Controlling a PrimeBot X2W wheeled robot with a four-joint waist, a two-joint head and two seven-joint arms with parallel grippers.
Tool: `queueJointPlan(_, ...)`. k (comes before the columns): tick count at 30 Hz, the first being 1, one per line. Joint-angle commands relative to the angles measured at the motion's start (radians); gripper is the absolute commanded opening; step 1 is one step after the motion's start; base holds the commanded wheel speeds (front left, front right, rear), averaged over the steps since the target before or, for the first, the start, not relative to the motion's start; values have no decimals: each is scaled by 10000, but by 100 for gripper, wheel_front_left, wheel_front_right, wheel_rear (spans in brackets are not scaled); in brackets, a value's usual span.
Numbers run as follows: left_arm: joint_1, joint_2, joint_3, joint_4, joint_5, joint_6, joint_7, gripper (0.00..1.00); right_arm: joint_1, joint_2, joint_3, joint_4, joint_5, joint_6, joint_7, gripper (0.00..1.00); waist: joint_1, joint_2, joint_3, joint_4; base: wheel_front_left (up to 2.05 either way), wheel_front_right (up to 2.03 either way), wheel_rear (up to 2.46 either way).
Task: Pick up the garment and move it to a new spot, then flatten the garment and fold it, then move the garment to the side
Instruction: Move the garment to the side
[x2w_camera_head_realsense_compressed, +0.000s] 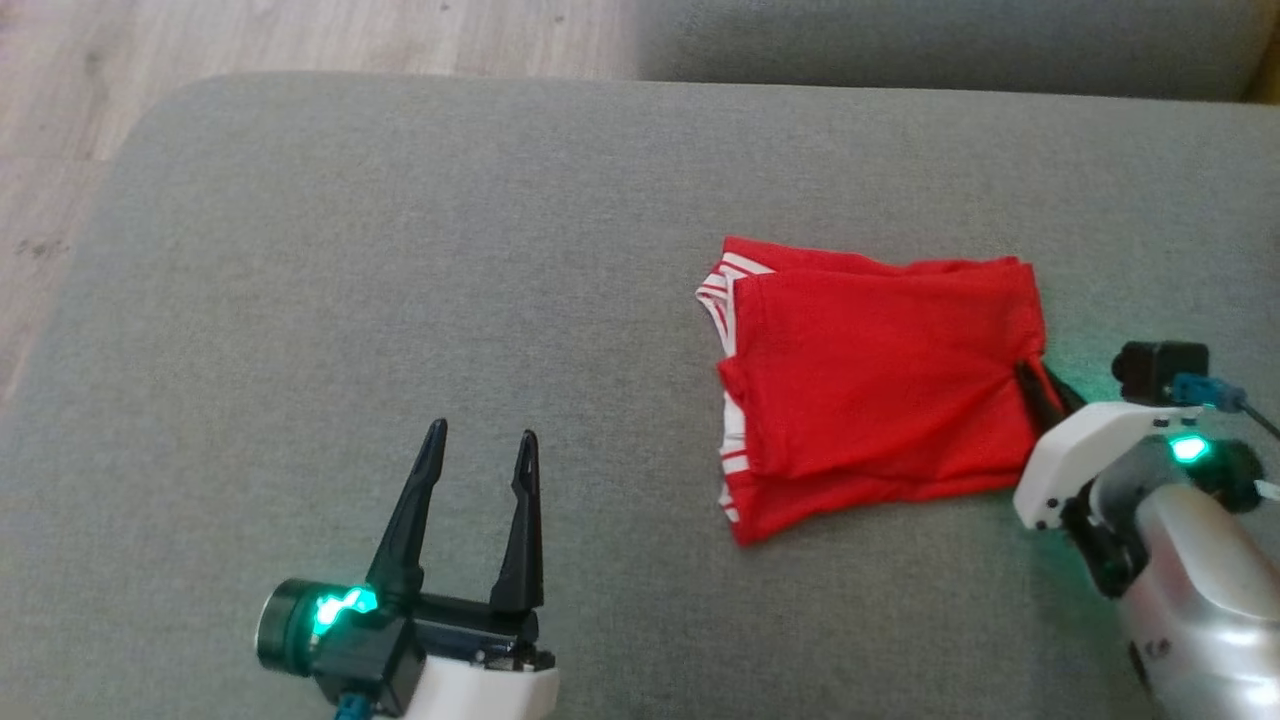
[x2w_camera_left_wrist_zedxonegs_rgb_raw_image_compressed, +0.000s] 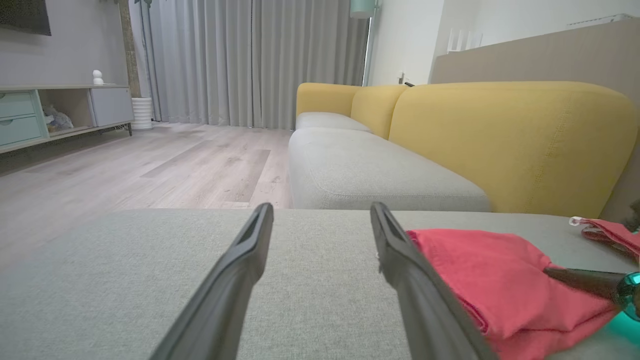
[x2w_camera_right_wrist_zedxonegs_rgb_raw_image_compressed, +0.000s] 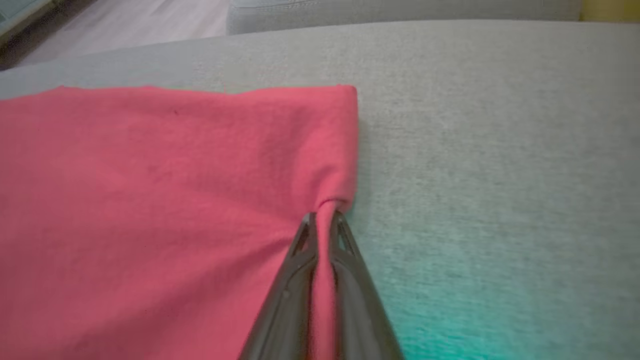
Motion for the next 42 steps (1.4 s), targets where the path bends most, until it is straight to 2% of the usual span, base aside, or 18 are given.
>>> queueJointPlan(1, -373, -41, 280, -368, 122, 66, -51, 100, -173, -406, 121, -176, -215, 65, -167, 0, -1, 0, 102, -150, 0, 0, 0)
queueJointPlan(7, -558, -41, 420, -610, 489, 243, -51, 100, -549, -1265, -370, -990, -1148, 65, -267, 0, -1, 0, 738, -1060, 0, 0, 0)
queueJointPlan(13, -1073, -41, 334, -876, 717, 264, -51, 100, -929, -2299, -1103, -2575, -1744, 65, 375, 0, -1, 0, 1648, -2045, 0, 0, 0)
queueJointPlan(17, -1493, -41, 201, -943, 752, 260, -51, 100, -1024, -3215, -1714, -3616, -1933, 65, 1025, 0, -1, 0, 2246, -2427, 0, 0, 0)
queueJointPlan(22, -2007, -41, 57, -980, 821, 287, -51, 100, -857, -4491, -2816, -4533, -2094, 65, 1644, 0, -1, 0, 2951, -2582, 0, 0, 0)
queueJointPlan(23, -2116, -41, 39, -1012, 822, 296, -51, 100, -816, -4677, -3100, -4680, -2155, 65, 1730, 16, -1, 0, 3089, -2579, 0, 0, 0)
queueJointPlan(24, -2208, -41, 24, -1027, 821, 300, -51, 100, -760, -4829, -3332, -4827, -2244, 65, 1843, 91, -1, 0, 3198, -2571, 0, 0, 0)
queueJointPlan(25, -2383, -41, -5, -1036, 799, 304, -51, 100, -643, -4966, -3750, -5191, -2374, 65, 1924, 100, -1, 0, 3375, -2530, 0, 0, 0)
queueJointPlan(28, -2564, -41, 27, -1041, 751, 351, -51, 100, -407, -4653, -4077, -5774, -2514, 65, 1886, 100, -1, 0, 3422, -2456, 0, 0, 0)
queueJointPlan(33, -2632, -41, 69, -816, 636, 379, -51, 100, 355, -3093, -3929, -6402, -2650, 65, 1799, 100, -1, 0, 2924, -2196, 0, 0, 0)
queueJointPlan(34, -2632, -41, 69, -816, 636, 379, -51, 100, 355, -3093, -3929, -6402, -2650, 65, 1799, 100, -1, 0, 2924, -2196, 0, 0, 0)
queueJointPlan(38, -2493, -41, 24, -531, 410, 377, -51, 100, 1184, -1707, -3319, -6310, -2481, 65, 1209, 100, -1, 0, 2152, -1874, 0, 0, 0)
queueJointPlan(42, -2153, -41, 76, -245, 75, 441, -51, 100, 1979, -641, -2294, -5971, -2092, 65, -105, 100, -1, 0, 1252, -1562, 0, 0, 0)
